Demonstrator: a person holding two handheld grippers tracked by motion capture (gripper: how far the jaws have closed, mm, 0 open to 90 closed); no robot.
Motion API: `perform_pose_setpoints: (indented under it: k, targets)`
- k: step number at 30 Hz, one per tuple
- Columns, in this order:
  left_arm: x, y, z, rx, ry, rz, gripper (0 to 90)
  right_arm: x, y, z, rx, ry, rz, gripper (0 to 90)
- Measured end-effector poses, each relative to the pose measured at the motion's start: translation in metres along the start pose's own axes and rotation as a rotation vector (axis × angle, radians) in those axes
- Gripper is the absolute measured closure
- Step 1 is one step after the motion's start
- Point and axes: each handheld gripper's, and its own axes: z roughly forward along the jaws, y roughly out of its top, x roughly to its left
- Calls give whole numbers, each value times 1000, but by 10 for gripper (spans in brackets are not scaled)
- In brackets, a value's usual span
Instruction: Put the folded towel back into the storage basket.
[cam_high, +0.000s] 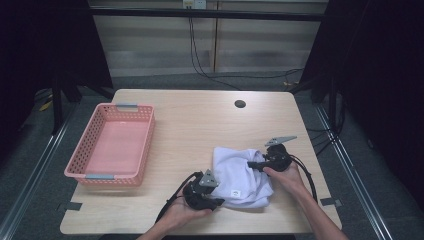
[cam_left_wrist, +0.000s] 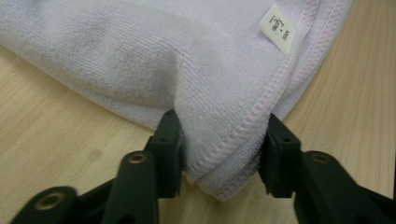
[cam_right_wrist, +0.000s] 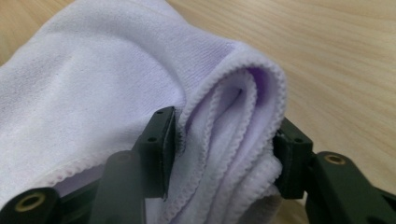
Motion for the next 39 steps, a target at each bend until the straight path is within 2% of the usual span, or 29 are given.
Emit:
perform_pose_setpoints:
  k: [5, 9, 10, 11, 12, 17, 22, 23, 24, 29, 39]
  targets:
    - [7, 0, -1, -7, -41, -42, 648, -1, 0, 0, 1, 42, 24, 602]
    - [8, 0, -2, -11, -53, -53, 666, -1, 1, 0, -4, 53, 24, 659]
    - [9, 0, -3, -11, -58, -47, 667, -2, 1, 0, -8, 57, 37, 664]
    - [8, 1, -5, -5, -45, -49, 668, -2, 2, 1, -12, 61, 35, 672]
    - [9, 1, -5, -18, -63, -58, 669, -1, 3, 1, -15, 56, 38, 680]
    - [12, 1, -8, -29, -83, -78, 672, 0, 6, 1, -33, 56, 49, 691]
    - [14, 2, -13, -47, -91, -76, 671, -1, 8, -2, -51, 65, 64, 693]
    - [14, 2, -14, -66, -92, -83, 672, -1, 9, -3, -56, 66, 65, 694]
    - [14, 2, -16, -60, -93, -83, 672, -1, 9, -4, -63, 67, 66, 693]
    - [15, 6, -21, -95, -91, -99, 672, -2, 13, -10, -84, 77, 75, 693]
    - [21, 16, -32, -160, -99, -105, 675, -7, 20, -22, -137, 87, 101, 697]
